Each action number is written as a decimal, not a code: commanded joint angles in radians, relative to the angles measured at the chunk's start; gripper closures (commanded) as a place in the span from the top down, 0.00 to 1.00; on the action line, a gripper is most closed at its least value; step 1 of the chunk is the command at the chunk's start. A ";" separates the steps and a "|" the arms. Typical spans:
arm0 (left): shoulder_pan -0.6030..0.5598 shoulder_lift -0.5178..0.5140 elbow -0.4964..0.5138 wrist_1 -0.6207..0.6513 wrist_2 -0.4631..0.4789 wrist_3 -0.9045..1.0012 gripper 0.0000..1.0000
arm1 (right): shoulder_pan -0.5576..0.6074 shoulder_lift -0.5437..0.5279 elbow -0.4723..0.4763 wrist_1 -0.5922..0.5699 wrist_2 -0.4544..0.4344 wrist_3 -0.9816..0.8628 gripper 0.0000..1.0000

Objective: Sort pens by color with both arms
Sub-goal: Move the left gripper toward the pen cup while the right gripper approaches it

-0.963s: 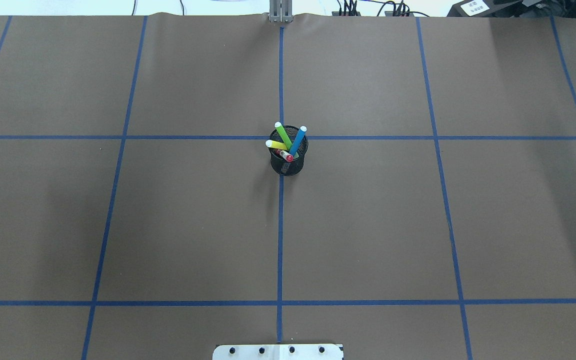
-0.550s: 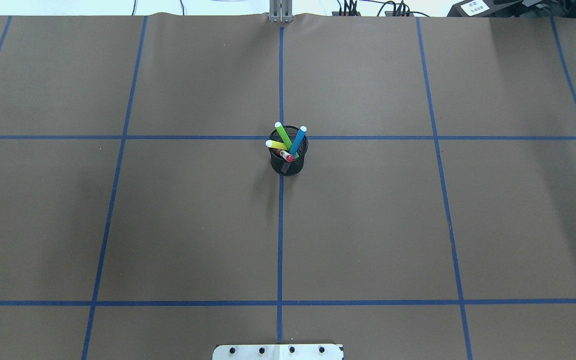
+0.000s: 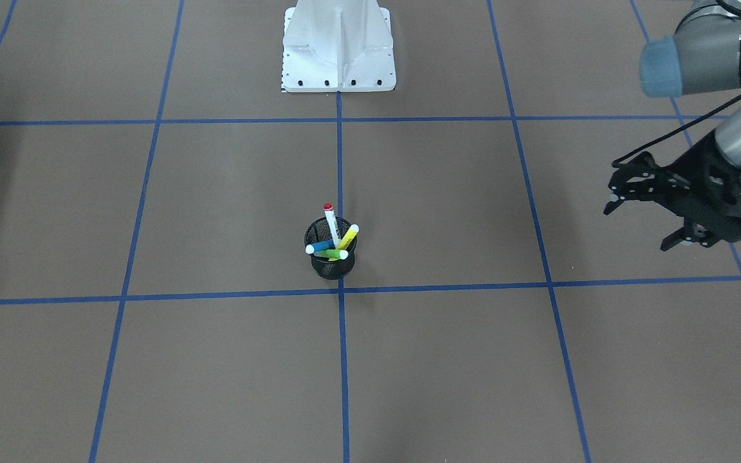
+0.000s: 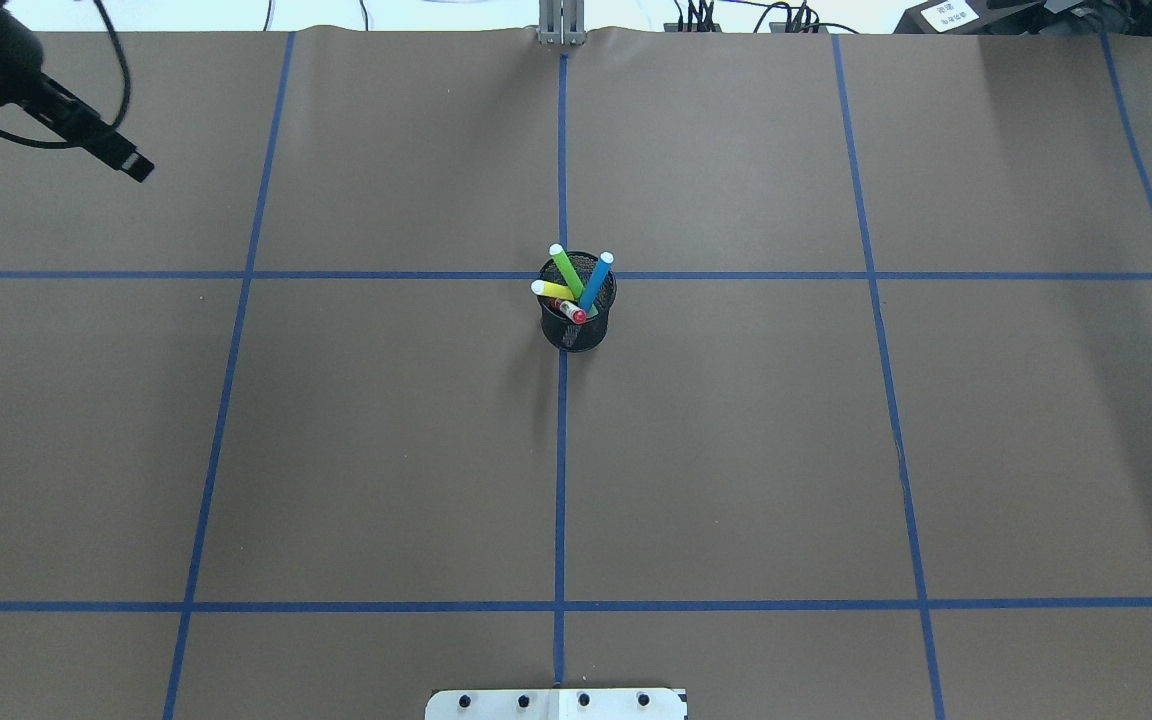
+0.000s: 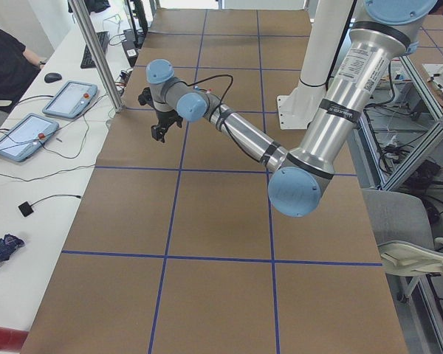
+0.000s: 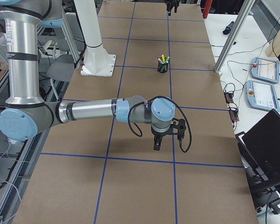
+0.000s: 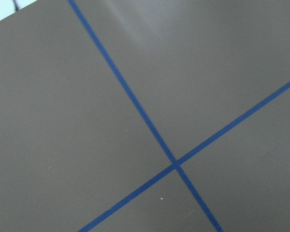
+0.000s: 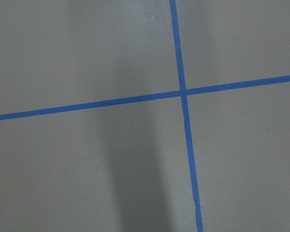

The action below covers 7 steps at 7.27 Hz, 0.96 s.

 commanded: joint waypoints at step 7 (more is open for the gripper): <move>0.257 -0.284 0.130 -0.044 0.186 -0.309 0.99 | -0.142 0.134 0.018 -0.008 0.140 0.370 1.00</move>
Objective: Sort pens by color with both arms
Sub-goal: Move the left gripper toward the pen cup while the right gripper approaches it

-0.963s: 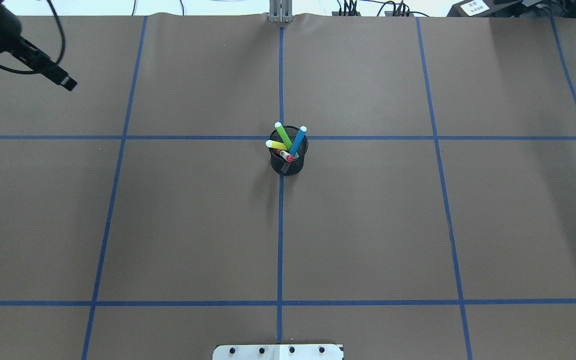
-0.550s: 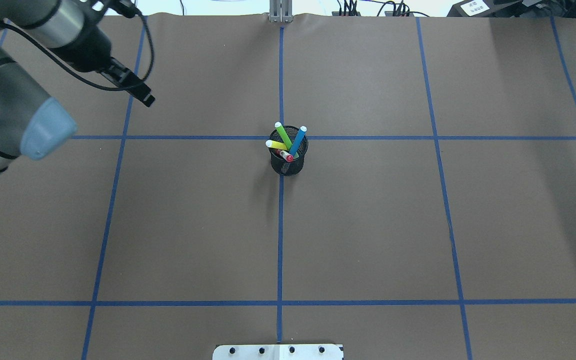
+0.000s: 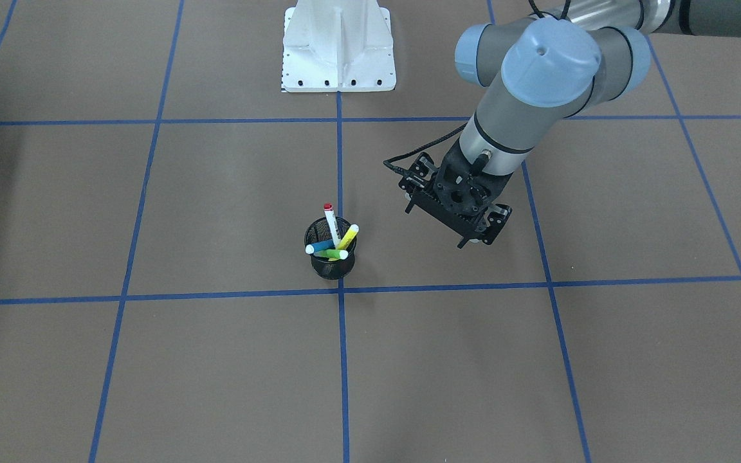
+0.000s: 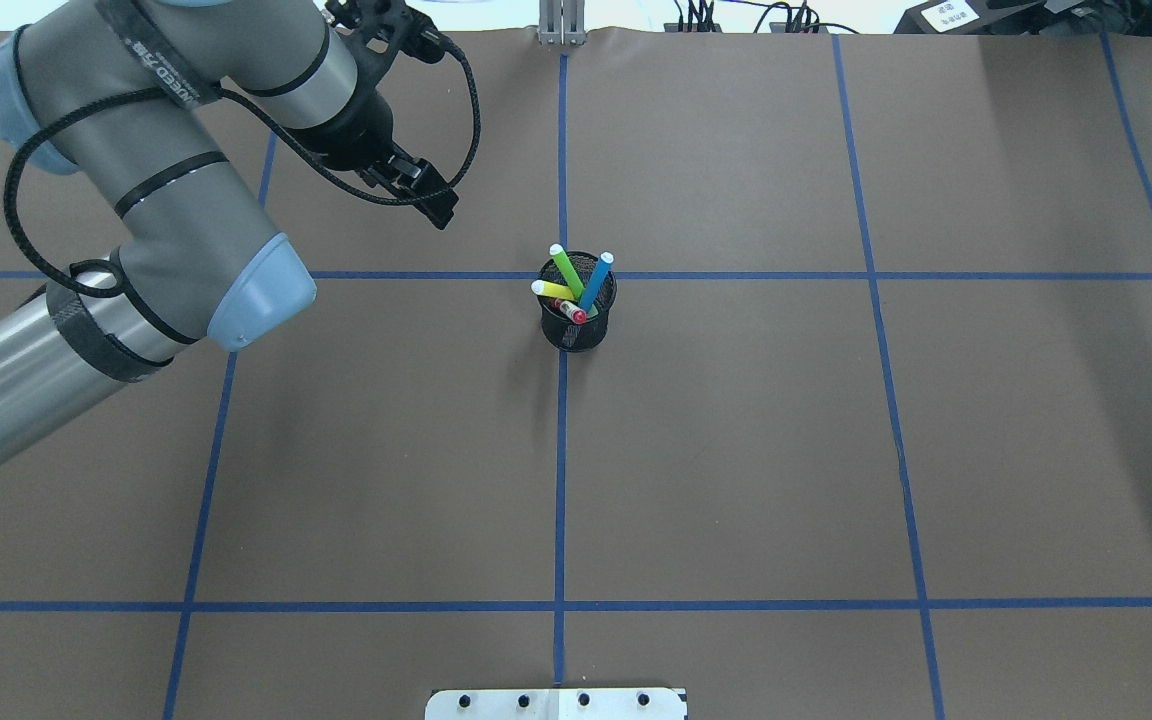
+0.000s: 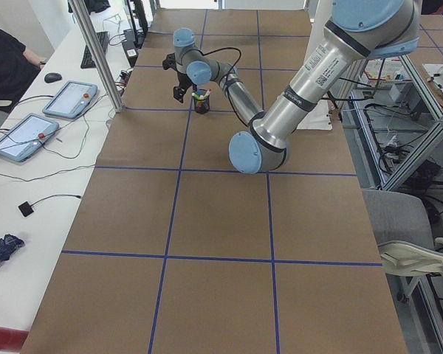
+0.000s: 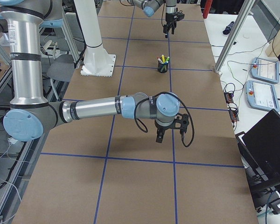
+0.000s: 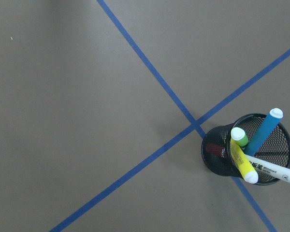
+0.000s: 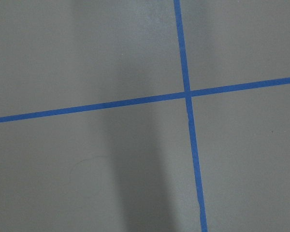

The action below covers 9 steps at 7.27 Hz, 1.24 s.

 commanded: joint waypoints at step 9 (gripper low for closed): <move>-0.012 0.021 -0.003 -0.062 0.002 -0.018 0.99 | -0.402 0.536 -0.148 -0.034 0.139 0.774 0.99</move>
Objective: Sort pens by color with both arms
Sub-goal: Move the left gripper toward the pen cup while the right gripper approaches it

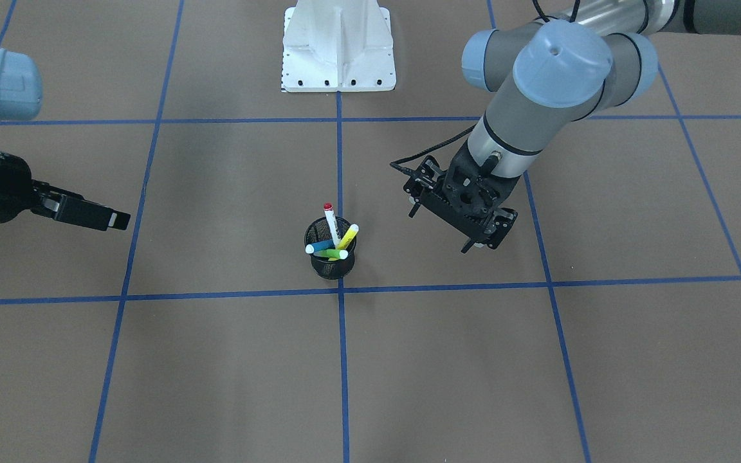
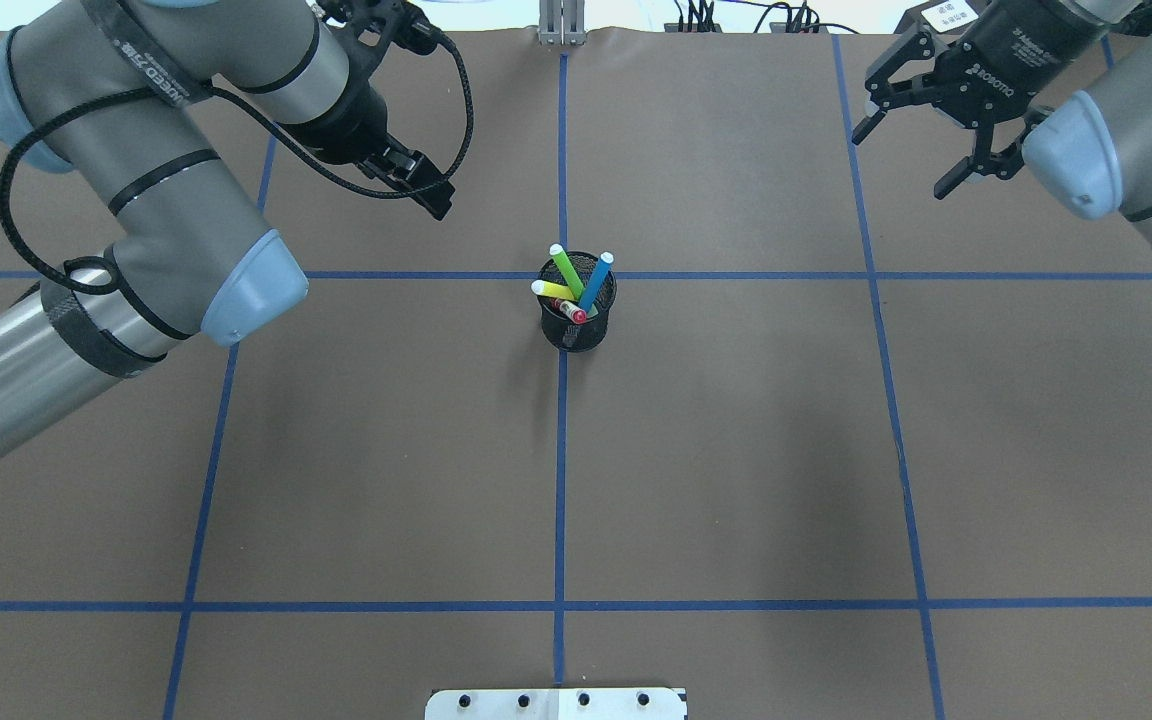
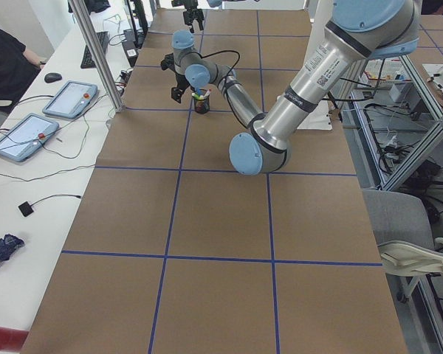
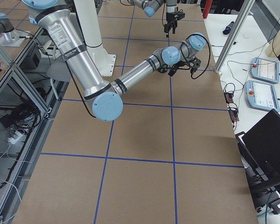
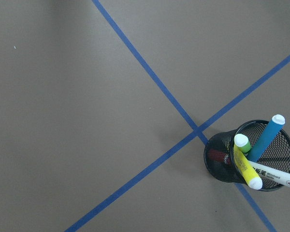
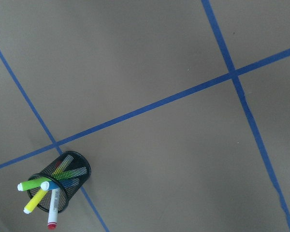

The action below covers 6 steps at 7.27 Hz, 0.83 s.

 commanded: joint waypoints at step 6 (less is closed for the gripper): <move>-0.007 0.004 -0.004 -0.027 0.002 -0.014 0.99 | -0.155 0.252 -0.319 0.115 0.012 0.137 0.99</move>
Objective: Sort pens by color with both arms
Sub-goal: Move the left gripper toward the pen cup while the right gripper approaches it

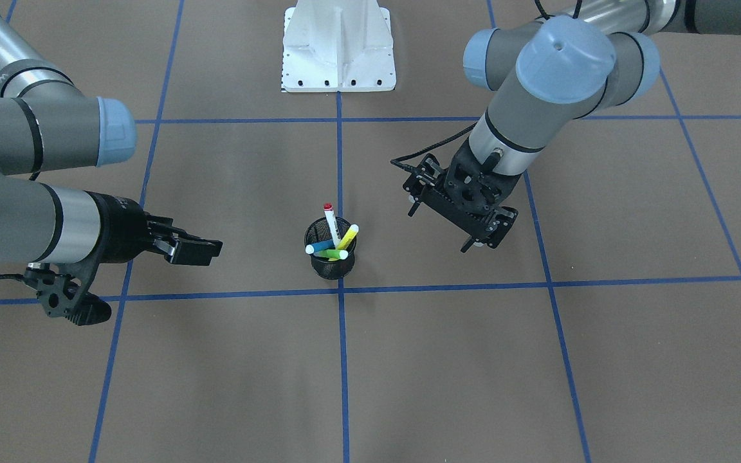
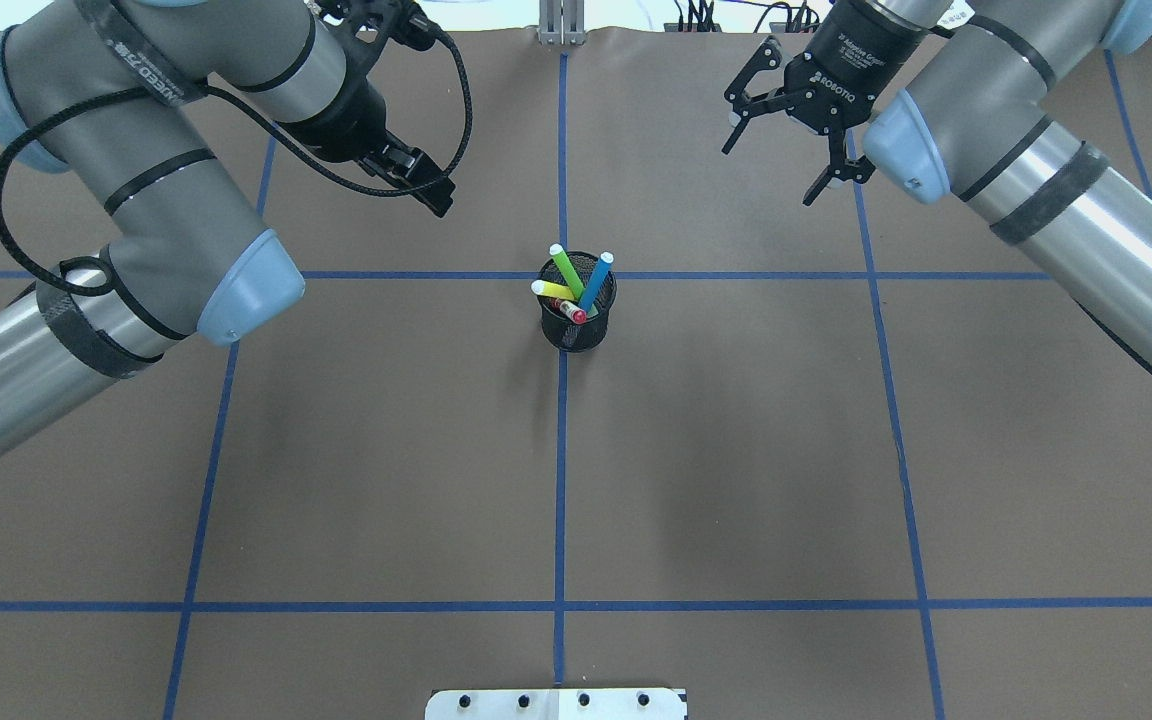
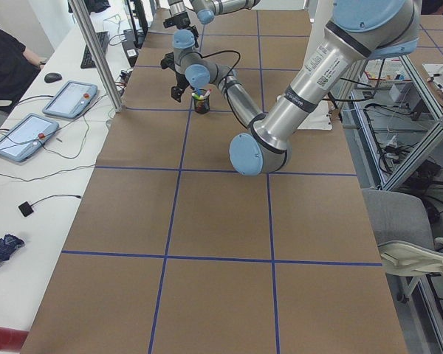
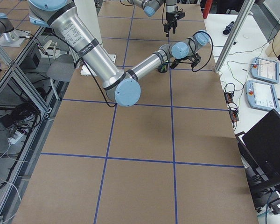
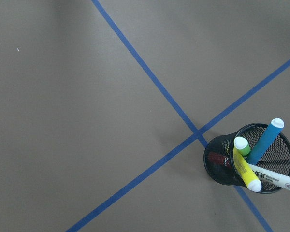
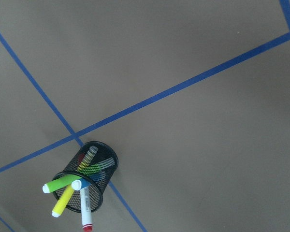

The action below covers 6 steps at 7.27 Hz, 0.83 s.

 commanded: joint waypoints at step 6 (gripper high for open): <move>-0.030 0.019 0.000 -0.010 0.000 0.000 0.99 | -0.141 0.236 -0.294 0.047 -0.042 0.017 0.99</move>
